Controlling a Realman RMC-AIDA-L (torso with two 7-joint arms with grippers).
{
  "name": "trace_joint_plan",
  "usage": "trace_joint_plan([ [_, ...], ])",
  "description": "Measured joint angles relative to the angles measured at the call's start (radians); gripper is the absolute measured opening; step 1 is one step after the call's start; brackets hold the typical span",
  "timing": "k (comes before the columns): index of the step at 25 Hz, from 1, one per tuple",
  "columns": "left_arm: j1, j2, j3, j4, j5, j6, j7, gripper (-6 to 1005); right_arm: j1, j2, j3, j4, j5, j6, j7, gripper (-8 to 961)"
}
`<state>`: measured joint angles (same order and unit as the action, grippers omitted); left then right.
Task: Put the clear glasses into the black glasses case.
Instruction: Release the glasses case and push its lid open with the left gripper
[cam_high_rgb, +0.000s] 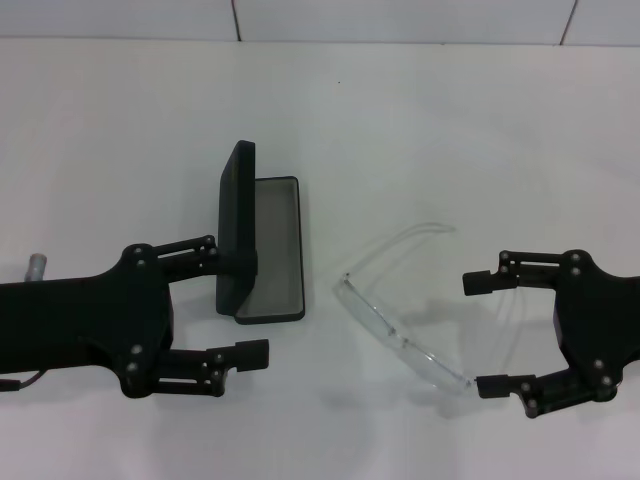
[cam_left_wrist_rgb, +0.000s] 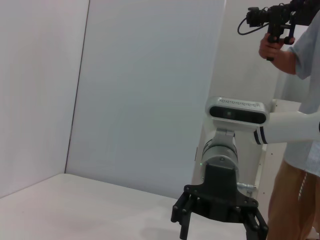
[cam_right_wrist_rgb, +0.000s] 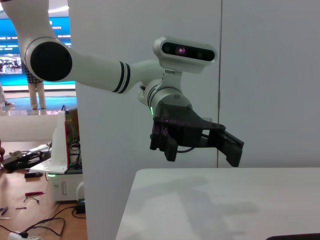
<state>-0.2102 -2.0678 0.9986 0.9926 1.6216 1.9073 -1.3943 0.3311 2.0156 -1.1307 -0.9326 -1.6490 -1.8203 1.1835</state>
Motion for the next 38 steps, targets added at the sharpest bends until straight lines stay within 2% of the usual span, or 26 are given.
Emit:
trace_joint_plan([
  [16,0.000,-0.007,-0.002,0.005,-0.021,-0.003,-0.016,836,0.001,0.005,-0.006,0.007,0.005,0.004,-0.001,865],
  [21,-0.039,-0.013,-0.047,0.069,-0.083,-0.010,-0.203,828,0.007,0.005,-0.004,0.060,0.043,0.003,-0.001,864],
  [25,-0.129,-0.009,-0.105,0.146,-0.065,-0.068,-0.464,822,0.001,0.004,0.001,0.080,0.055,0.005,-0.001,864],
  [29,-0.213,0.002,-0.102,0.230,0.064,-0.183,-0.729,815,-0.007,0.003,0.016,0.097,0.056,0.009,-0.005,864],
  [31,-0.253,0.001,-0.092,0.301,0.192,-0.207,-0.832,812,-0.009,0.001,0.037,0.118,0.056,0.011,-0.019,864],
  [34,-0.322,-0.014,-0.039,0.419,0.467,-0.214,-1.018,807,-0.012,0.001,0.062,0.138,0.058,0.011,-0.030,864],
  [36,-0.372,-0.016,0.023,0.450,0.625,-0.216,-1.148,804,-0.014,0.001,0.071,0.155,0.074,0.012,-0.047,864],
  [38,-0.412,-0.016,0.065,0.440,0.707,-0.217,-1.225,800,-0.017,0.001,0.074,0.167,0.088,0.011,-0.062,865],
])
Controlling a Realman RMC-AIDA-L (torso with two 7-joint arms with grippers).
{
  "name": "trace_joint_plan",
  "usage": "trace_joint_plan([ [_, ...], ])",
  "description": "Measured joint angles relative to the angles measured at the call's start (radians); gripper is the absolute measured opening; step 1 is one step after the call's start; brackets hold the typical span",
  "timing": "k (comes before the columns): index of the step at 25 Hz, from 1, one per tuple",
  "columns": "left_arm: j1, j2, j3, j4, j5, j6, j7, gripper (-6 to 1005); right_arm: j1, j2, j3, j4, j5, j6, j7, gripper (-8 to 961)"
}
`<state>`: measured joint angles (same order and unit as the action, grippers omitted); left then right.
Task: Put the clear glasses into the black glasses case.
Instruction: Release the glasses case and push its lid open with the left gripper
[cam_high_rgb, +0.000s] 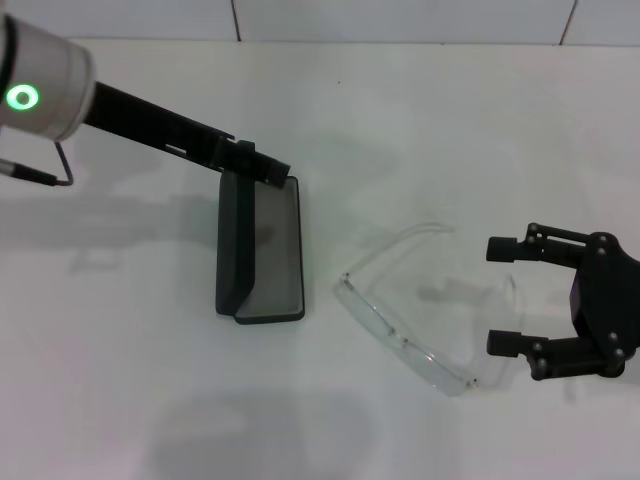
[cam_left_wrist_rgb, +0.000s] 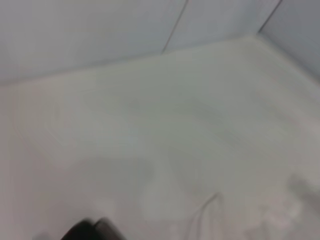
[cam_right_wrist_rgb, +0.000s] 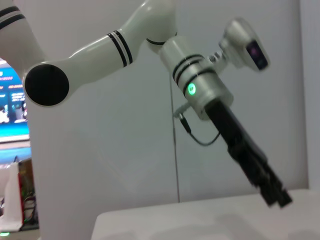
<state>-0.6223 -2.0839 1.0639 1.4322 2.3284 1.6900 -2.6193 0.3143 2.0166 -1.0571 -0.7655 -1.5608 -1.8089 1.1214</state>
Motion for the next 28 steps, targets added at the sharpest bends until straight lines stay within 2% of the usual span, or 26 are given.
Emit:
trace_joint_plan([
  [2,-0.060,0.000,0.034,-0.041,0.092,-0.011,-0.076,797,-0.002,0.000,0.003,0.011,0.009,0.000,-0.010,865],
  [7,-0.117,0.000,0.091,-0.110,0.203,-0.049,-0.149,789,-0.003,0.000,0.005,0.028,0.010,0.000,-0.023,865],
  [16,-0.181,-0.001,0.099,-0.236,0.219,-0.092,-0.158,775,0.004,0.001,0.007,0.045,0.010,0.003,-0.041,865],
  [22,-0.222,0.001,0.099,-0.320,0.304,-0.141,-0.173,765,0.006,0.001,0.006,0.058,0.010,0.012,-0.052,865],
  [28,-0.229,-0.001,0.100,-0.346,0.333,-0.154,-0.175,755,0.011,0.001,0.006,0.071,0.010,0.017,-0.067,864],
])
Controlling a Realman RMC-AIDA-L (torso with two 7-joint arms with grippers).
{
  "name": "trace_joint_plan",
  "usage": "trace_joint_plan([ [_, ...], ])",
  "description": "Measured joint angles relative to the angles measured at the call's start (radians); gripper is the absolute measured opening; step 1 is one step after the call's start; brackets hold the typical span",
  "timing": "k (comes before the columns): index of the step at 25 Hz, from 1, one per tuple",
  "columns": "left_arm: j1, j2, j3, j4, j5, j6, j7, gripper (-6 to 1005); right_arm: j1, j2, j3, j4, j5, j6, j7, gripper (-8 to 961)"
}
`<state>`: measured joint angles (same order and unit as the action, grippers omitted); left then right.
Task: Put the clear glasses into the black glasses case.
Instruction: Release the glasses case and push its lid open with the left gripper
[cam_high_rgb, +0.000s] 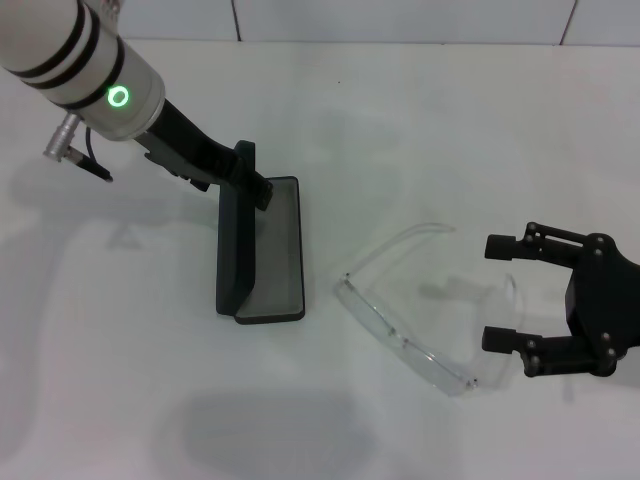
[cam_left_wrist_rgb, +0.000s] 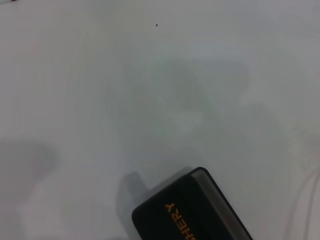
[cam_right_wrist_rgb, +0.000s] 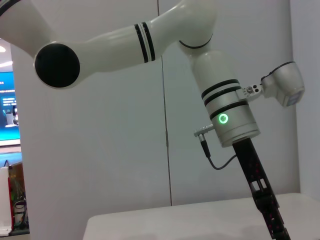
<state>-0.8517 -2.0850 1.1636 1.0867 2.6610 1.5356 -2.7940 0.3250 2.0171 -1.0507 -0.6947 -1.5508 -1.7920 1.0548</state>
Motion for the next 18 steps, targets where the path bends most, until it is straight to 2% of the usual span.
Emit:
trace_joint_plan([
  [18,0.002,-0.001,0.014,-0.044,-0.001,-0.050,0.010,726,0.025,0.002,-0.005,0.012,0.000,0.027,-0.001,864],
])
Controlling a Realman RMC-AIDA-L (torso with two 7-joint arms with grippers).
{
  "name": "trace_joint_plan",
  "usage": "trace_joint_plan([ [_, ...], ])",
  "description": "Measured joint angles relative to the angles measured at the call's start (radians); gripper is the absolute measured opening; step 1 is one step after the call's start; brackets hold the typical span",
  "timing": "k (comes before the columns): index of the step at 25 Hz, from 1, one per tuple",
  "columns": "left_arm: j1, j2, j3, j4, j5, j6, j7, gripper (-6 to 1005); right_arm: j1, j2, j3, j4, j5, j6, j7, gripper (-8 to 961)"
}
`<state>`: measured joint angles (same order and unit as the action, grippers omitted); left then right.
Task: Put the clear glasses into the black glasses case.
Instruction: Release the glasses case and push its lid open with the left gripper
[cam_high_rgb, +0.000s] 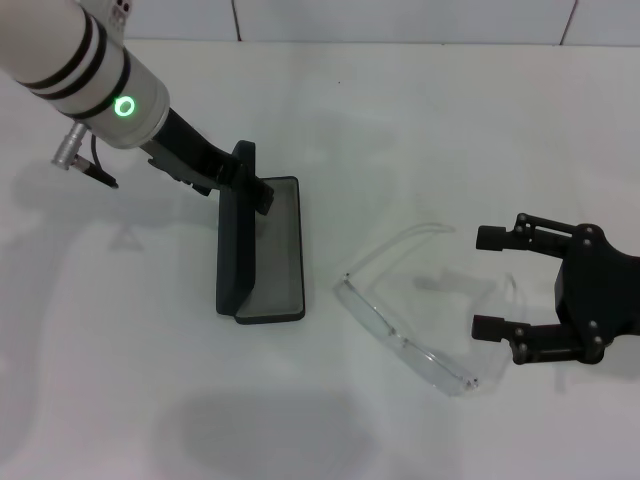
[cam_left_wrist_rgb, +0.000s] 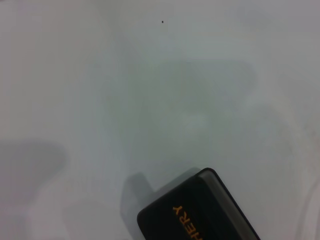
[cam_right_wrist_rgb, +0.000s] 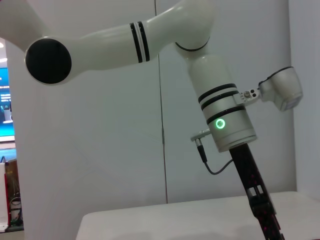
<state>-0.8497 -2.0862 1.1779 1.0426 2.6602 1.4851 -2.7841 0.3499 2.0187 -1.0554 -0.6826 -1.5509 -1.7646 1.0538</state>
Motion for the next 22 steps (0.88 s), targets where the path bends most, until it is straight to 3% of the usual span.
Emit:
trace_joint_plan([
  [13,-0.002,0.000,0.070,-0.001,0.000,-0.014,0.006,705,0.010,-0.002,0.003,0.000,0.000,0.018,0.000,864],
  [22,0.007,0.000,0.075,0.035,-0.002,-0.015,0.031,545,0.012,-0.002,0.003,0.001,0.000,0.030,0.000,864],
])
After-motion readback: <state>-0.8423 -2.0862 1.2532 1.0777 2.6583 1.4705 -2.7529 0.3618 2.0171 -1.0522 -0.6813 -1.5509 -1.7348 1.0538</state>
